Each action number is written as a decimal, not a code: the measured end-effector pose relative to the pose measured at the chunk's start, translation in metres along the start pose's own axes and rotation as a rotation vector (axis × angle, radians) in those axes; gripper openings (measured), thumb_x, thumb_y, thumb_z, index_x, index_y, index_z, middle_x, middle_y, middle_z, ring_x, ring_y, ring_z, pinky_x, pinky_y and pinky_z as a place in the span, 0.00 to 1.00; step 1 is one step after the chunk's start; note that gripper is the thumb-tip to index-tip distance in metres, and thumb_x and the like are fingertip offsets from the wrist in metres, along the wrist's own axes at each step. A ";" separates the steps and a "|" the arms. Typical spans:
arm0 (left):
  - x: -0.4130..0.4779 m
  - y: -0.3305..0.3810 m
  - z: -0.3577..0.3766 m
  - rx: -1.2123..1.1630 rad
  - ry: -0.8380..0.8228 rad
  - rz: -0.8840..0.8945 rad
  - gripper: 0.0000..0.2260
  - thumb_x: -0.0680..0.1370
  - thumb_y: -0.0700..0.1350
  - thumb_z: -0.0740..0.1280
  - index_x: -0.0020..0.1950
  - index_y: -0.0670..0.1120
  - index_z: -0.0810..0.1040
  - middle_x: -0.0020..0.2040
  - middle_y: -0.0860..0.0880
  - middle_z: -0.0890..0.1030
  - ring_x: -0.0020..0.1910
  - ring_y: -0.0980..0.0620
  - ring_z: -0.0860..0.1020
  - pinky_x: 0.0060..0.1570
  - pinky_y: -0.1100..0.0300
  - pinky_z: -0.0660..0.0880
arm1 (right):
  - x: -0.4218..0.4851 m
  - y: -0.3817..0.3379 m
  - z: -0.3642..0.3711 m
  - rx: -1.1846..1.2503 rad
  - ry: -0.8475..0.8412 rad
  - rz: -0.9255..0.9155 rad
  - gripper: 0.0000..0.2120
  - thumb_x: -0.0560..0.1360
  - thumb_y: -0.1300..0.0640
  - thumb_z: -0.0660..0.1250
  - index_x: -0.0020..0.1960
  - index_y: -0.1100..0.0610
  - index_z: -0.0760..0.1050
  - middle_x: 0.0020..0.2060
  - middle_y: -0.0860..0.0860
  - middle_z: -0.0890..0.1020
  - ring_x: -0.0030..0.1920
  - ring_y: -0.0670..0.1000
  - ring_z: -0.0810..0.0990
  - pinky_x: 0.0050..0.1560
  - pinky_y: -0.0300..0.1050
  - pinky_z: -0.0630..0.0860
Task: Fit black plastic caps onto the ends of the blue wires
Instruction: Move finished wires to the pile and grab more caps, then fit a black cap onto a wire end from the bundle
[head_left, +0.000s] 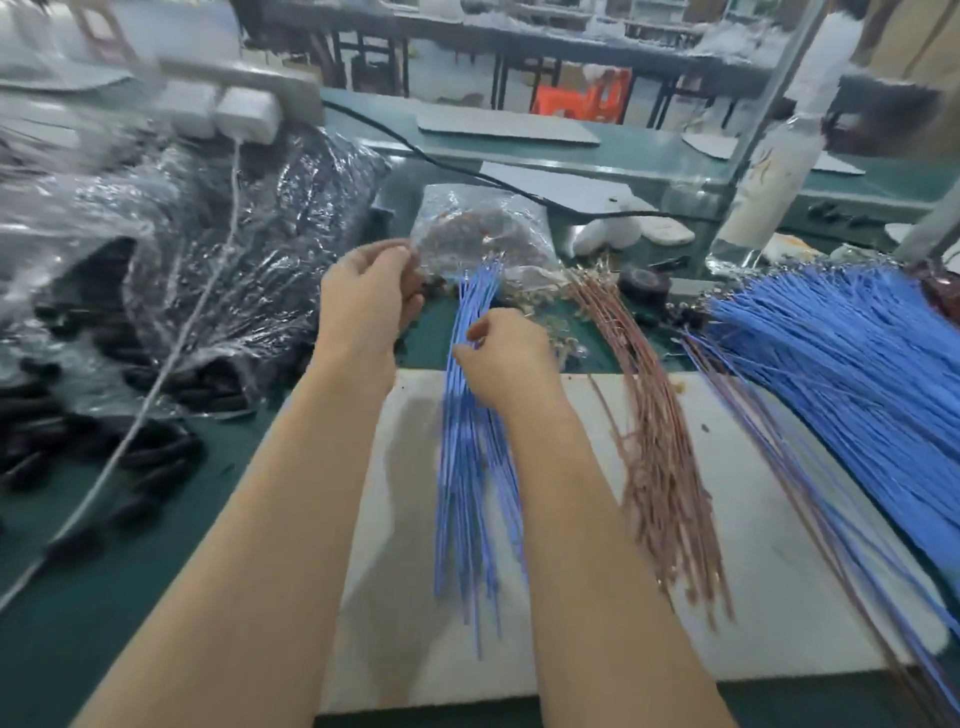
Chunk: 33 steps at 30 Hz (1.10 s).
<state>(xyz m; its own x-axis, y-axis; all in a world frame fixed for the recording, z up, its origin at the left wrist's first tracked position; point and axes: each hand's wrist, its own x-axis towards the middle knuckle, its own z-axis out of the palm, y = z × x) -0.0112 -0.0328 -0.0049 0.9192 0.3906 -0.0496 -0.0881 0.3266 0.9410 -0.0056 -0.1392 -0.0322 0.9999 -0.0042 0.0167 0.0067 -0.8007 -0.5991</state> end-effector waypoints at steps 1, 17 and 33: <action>0.002 0.000 -0.011 -0.008 0.035 -0.014 0.08 0.79 0.38 0.60 0.43 0.49 0.75 0.39 0.53 0.79 0.38 0.59 0.76 0.42 0.65 0.74 | 0.001 -0.003 0.004 -0.012 0.025 0.008 0.11 0.77 0.57 0.63 0.58 0.58 0.76 0.57 0.57 0.79 0.57 0.58 0.77 0.53 0.46 0.72; 0.010 -0.010 -0.021 0.040 0.089 0.002 0.08 0.78 0.37 0.62 0.45 0.49 0.75 0.41 0.52 0.78 0.38 0.59 0.76 0.40 0.67 0.74 | 0.020 -0.030 0.031 0.136 0.105 -0.214 0.07 0.77 0.61 0.64 0.54 0.60 0.74 0.51 0.57 0.80 0.53 0.56 0.77 0.53 0.46 0.71; -0.007 -0.042 0.000 0.005 -0.254 -0.259 0.04 0.76 0.41 0.69 0.43 0.48 0.77 0.34 0.54 0.82 0.35 0.59 0.80 0.40 0.65 0.74 | -0.006 0.023 -0.013 1.019 0.017 -0.024 0.04 0.77 0.64 0.65 0.45 0.61 0.78 0.41 0.57 0.83 0.40 0.51 0.83 0.47 0.41 0.81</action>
<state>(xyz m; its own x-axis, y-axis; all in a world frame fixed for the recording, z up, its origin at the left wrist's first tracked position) -0.0134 -0.0493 -0.0436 0.9769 0.0690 -0.2021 0.1613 0.3822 0.9099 -0.0121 -0.1655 -0.0357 0.9989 -0.0100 0.0448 0.0455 0.0904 -0.9949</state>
